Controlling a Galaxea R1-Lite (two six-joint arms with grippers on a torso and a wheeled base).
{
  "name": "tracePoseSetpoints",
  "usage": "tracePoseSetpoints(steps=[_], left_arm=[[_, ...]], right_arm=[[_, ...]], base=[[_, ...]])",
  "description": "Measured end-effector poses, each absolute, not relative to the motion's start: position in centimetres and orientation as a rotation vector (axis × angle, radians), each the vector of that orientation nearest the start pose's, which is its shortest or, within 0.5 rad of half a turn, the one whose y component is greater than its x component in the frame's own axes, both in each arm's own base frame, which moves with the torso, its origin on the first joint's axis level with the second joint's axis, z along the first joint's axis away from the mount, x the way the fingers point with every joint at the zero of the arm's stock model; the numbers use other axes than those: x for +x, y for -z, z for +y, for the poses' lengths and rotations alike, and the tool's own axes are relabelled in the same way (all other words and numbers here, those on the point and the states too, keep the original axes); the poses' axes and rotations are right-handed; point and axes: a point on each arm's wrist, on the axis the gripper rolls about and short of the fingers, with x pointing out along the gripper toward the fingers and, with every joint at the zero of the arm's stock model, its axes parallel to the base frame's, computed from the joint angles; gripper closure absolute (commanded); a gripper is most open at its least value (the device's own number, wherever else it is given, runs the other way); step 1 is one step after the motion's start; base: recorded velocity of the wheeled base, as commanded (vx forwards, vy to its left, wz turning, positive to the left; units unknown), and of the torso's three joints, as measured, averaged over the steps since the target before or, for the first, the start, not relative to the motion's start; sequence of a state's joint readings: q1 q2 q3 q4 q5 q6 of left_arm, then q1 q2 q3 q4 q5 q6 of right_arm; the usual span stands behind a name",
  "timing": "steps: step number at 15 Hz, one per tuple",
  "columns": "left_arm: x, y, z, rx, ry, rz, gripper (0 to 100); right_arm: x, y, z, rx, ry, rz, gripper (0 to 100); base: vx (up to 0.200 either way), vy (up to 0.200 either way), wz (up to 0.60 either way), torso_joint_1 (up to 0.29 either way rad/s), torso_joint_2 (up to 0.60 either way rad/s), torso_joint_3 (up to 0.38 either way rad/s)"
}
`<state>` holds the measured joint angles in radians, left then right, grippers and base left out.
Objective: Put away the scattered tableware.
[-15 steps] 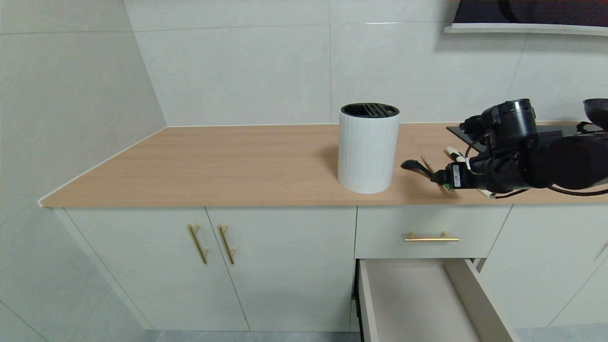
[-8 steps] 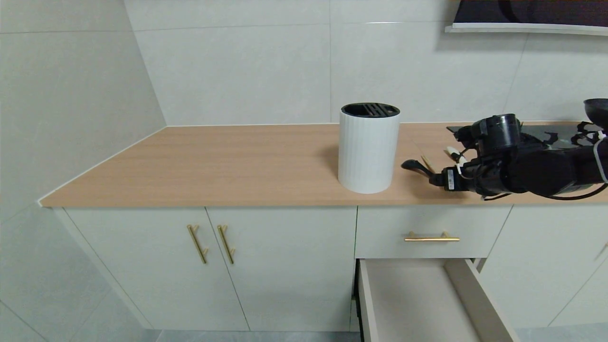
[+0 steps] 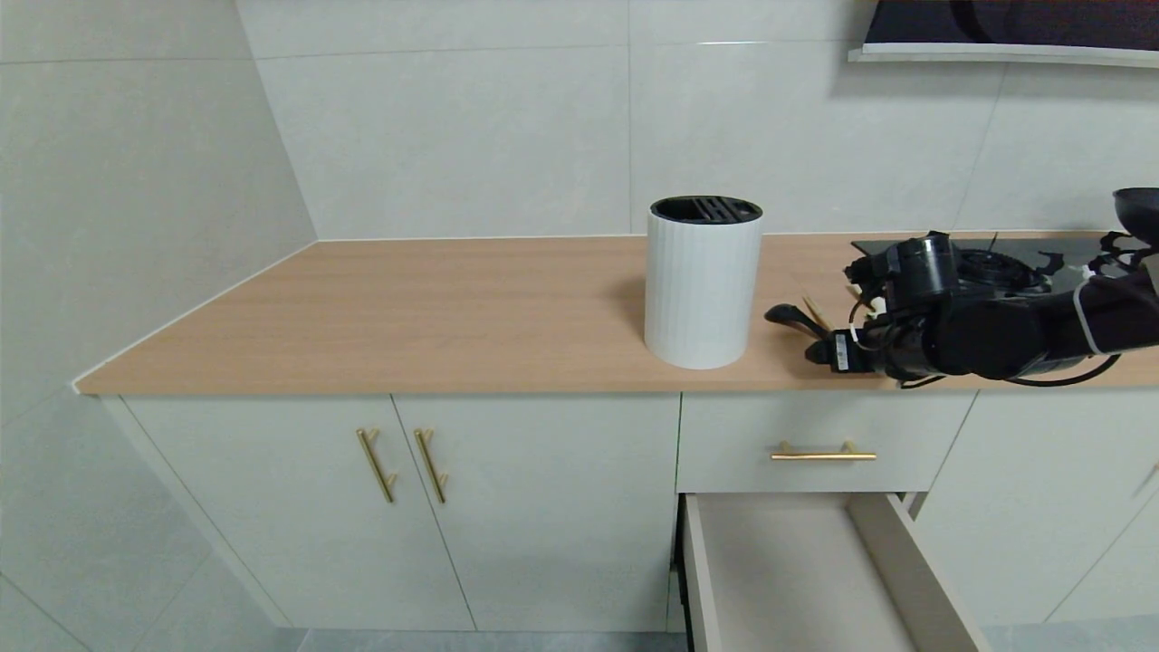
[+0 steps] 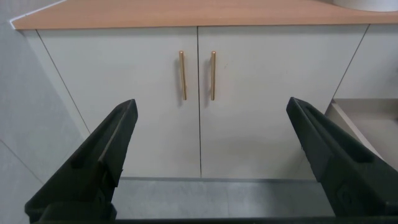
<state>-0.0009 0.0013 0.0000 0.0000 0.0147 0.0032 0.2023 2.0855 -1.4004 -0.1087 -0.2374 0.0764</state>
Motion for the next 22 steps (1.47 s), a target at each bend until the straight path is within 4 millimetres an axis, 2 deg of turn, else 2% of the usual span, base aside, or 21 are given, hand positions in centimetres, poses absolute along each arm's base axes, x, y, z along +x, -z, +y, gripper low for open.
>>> tracePoseSetpoints(steps=[2, 3, 12, 15, 18, 22], left_arm=[[-2.3, -7.6, 0.0, 0.003, -0.013, 0.001, 0], [-2.3, -7.6, 0.0, 0.003, -0.013, 0.001, 0], [-2.3, -7.6, 0.0, 0.003, -0.013, 0.001, 0], [-2.3, -7.6, 0.0, 0.003, -0.013, 0.001, 0], [-2.3, -7.6, 0.0, 0.003, -0.013, 0.001, 0], [-2.3, -7.6, 0.0, 0.003, -0.013, 0.001, 0]], right_arm=[[41.1, -15.2, 7.8, -0.051, 0.058, 0.561, 0], [41.2, -15.1, 7.6, -0.05, 0.062, 0.562, 100], [41.5, -14.9, 7.2, -0.048, 0.074, 0.565, 100], [40.8, -15.6, 7.4, -0.039, 0.072, 0.559, 100], [37.8, -16.6, 7.9, -0.032, 0.052, 0.567, 100], [31.3, -20.1, 8.0, 0.067, 0.028, 0.515, 100]], base=[[0.0, 0.0, 0.0, 0.0, 0.0, 0.0], [0.0, 0.0, 0.0, 0.0, 0.0, 0.0], [0.0, 0.0, 0.0, 0.0, 0.0, 0.0], [0.0, 0.0, 0.0, 0.0, 0.0, 0.0], [0.0, 0.0, 0.0, 0.0, 0.0, 0.0], [0.0, 0.0, 0.0, 0.0, 0.0, 0.0]])
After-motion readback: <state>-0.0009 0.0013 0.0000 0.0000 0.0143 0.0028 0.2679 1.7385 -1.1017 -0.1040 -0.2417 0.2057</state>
